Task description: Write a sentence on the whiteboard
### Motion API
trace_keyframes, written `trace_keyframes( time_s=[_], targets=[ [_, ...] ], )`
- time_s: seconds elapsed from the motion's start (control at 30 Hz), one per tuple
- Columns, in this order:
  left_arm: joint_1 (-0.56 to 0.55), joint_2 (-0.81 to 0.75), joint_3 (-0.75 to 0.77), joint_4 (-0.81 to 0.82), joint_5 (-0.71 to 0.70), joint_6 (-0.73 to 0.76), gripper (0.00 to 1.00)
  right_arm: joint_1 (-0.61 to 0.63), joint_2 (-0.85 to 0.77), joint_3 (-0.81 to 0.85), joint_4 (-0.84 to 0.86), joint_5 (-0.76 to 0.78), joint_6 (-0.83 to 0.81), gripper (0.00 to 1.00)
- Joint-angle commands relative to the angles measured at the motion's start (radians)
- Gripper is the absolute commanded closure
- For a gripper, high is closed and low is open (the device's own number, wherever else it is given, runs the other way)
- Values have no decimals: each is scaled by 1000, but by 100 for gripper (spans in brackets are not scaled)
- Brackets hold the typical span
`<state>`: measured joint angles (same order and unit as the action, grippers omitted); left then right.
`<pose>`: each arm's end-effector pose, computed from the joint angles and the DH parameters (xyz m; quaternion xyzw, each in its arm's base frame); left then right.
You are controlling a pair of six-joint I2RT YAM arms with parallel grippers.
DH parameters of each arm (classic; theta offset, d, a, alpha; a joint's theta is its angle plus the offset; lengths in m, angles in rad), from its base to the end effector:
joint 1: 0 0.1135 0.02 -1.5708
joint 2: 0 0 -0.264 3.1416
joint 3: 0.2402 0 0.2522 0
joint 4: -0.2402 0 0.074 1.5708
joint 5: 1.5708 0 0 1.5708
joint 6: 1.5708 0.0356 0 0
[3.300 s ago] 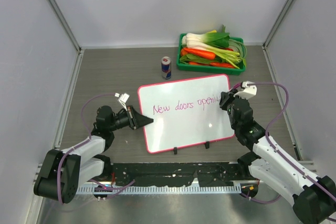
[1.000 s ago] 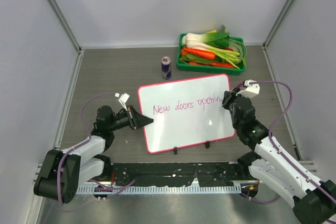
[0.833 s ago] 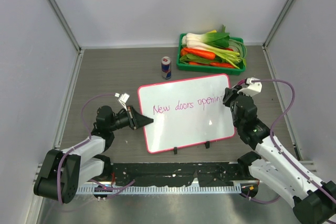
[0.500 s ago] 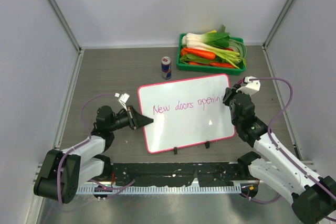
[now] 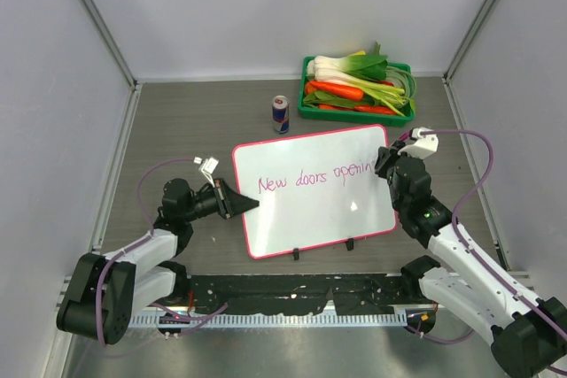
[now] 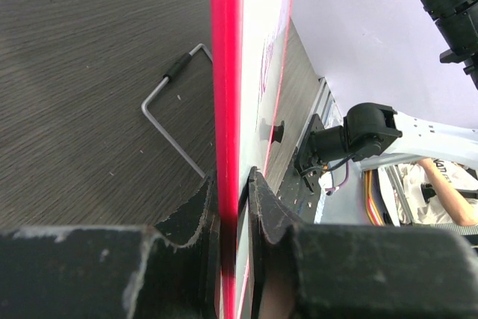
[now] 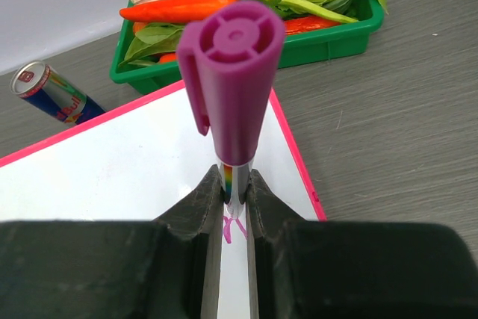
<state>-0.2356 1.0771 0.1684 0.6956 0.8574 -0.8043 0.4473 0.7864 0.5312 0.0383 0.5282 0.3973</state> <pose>0.1764 -0.0700 0.1691 0.0520 0.7527 -0.5645 0.3349 0.1772 0.0651 0.2740 0.1447 0.7563 0.0622 0.6350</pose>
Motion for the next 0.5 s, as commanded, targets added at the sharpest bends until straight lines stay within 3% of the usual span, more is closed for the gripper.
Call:
trace_keyframes(
  time_s=[0.0,0.23,0.47],
  targets=[
    [-4,7,5,-45,-64,111,100,-12,7,47,41,-57,-9,99],
    [-4,18,6,-36,-60,106,100,-42,-7,66,17,-132,-3,99],
    [-4,10,5,-39,-61,108,100,-166,4,43,20,-330,76,99]
  ],
)
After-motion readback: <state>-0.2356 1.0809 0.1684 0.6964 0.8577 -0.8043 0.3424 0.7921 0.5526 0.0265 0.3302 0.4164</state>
